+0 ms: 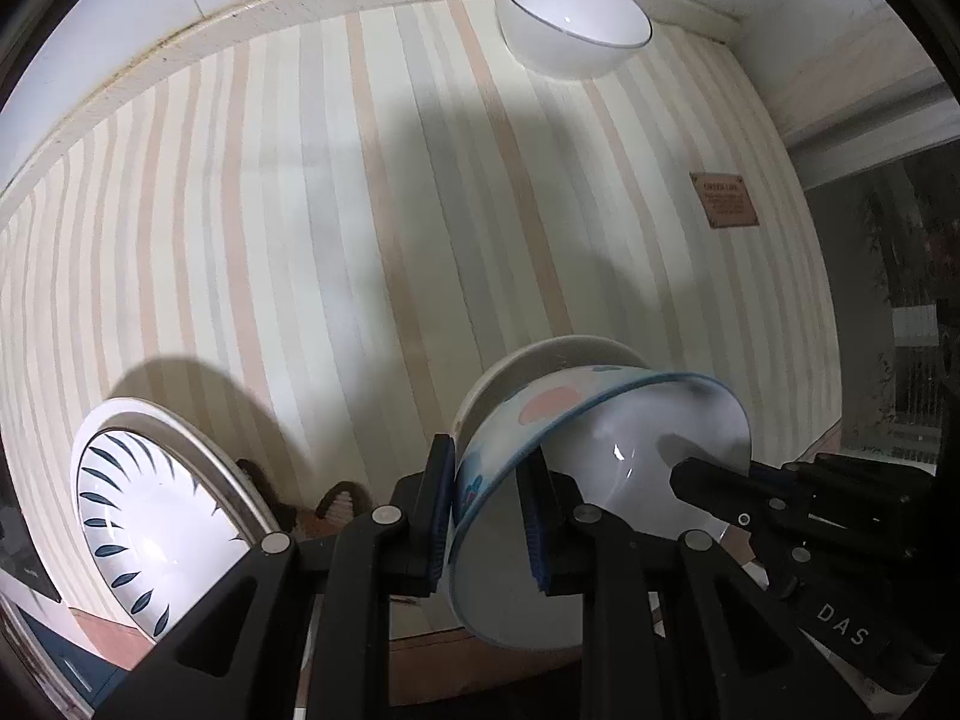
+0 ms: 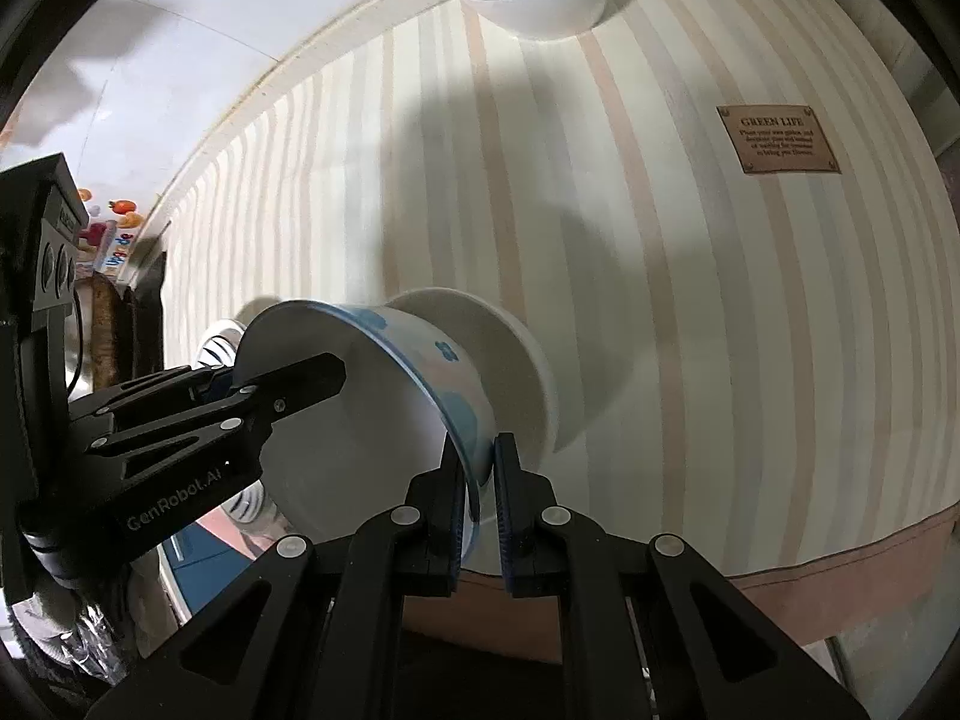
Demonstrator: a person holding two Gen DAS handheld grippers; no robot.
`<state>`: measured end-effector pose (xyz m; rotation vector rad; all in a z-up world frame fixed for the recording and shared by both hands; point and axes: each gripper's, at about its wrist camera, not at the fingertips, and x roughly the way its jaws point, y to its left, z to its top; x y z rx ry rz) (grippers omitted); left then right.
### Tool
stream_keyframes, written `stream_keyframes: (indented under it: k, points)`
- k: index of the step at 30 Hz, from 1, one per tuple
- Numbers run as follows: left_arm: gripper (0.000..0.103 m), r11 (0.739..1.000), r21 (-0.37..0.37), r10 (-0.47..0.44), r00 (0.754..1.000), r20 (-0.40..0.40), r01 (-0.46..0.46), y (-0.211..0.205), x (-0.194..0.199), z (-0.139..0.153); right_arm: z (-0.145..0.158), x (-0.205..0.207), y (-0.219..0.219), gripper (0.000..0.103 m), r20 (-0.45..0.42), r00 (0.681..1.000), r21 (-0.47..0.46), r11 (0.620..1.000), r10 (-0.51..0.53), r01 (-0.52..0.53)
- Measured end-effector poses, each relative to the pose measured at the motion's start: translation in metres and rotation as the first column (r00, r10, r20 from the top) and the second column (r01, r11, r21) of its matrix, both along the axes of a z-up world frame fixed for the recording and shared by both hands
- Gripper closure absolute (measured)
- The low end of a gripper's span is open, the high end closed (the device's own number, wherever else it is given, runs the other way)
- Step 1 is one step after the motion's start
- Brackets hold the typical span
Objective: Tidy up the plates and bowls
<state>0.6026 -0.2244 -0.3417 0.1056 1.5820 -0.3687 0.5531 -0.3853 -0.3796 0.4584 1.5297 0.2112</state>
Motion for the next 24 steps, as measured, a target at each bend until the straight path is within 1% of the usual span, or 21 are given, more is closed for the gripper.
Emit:
stream_keyframes:
  k: [5, 11, 14, 17, 21, 24]
  points:
    - [0.084, 0.999, 0.022, -0.022, 1.000, -0.002, 0.022, -0.007, 0.003, -0.010, -0.008, 0.002, -0.002, 0.092, -0.030, 1.000, -0.007, 1.000, -0.004, 0.003]
    - [0.084, 0.998, 0.054, -0.045, 0.999, 0.016, 0.044, -0.012, 0.004, -0.014, -0.006, 0.006, 0.003, 0.092, -0.040, 0.999, -0.030, 1.000, 0.006, -0.008]
    - [0.084, 0.997, 0.056, -0.045, 0.999, 0.019, 0.044, -0.012, 0.005, -0.015, -0.008, 0.008, 0.001, 0.091, -0.047, 0.999, -0.035, 0.999, 0.005, -0.006]
    - [0.084, 0.998, 0.054, -0.043, 0.999, 0.015, 0.042, -0.008, 0.004, -0.017, -0.009, 0.007, -0.005, 0.091, -0.053, 0.999, -0.005, 1.000, -0.007, 0.006]
    - [0.084, 0.999, 0.044, -0.033, 0.999, -0.001, 0.033, -0.003, 0.003, -0.018, -0.011, 0.008, -0.007, 0.091, -0.059, 0.998, 0.012, 1.000, 0.001, -0.001]
    - [0.084, 0.999, 0.037, -0.026, 1.000, -0.002, 0.026, 0.002, 0.003, -0.013, -0.012, 0.010, -0.011, 0.091, -0.067, 0.998, 0.037, 0.999, -0.006, 0.008]
